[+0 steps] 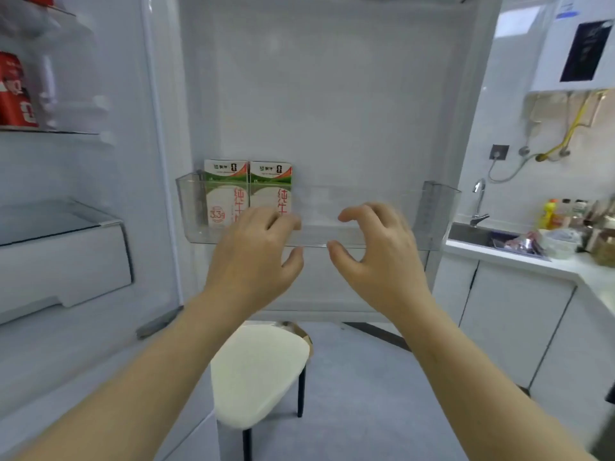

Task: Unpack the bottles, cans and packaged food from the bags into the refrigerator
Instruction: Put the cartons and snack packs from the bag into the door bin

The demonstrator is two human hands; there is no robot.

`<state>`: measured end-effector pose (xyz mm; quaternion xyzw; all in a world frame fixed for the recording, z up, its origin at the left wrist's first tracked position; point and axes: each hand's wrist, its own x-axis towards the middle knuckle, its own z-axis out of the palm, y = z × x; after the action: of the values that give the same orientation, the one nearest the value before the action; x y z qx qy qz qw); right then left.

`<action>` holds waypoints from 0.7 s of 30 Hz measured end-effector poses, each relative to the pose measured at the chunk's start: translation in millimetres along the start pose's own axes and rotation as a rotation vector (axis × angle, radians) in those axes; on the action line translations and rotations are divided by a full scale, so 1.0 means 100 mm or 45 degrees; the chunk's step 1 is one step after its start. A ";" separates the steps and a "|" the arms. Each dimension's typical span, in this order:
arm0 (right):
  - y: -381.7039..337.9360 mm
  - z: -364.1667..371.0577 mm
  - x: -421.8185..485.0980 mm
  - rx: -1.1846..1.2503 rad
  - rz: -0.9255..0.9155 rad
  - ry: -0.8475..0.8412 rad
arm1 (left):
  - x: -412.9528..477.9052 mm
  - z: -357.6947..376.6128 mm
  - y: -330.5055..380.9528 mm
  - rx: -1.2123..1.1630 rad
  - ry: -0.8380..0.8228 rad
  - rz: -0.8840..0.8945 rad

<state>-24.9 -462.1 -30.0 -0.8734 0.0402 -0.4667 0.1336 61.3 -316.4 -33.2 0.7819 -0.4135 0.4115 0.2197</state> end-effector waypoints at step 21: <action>0.83 -1.26 -2.79 -0.511 1.200 -0.392 | -1.29 1.33 2.25 -0.811 -0.838 0.573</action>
<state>-280.7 -511.6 -210.6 -0.8274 0.4963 -0.2057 0.1633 -104.8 -474.0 -213.9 0.6559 -0.7240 0.0340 0.2111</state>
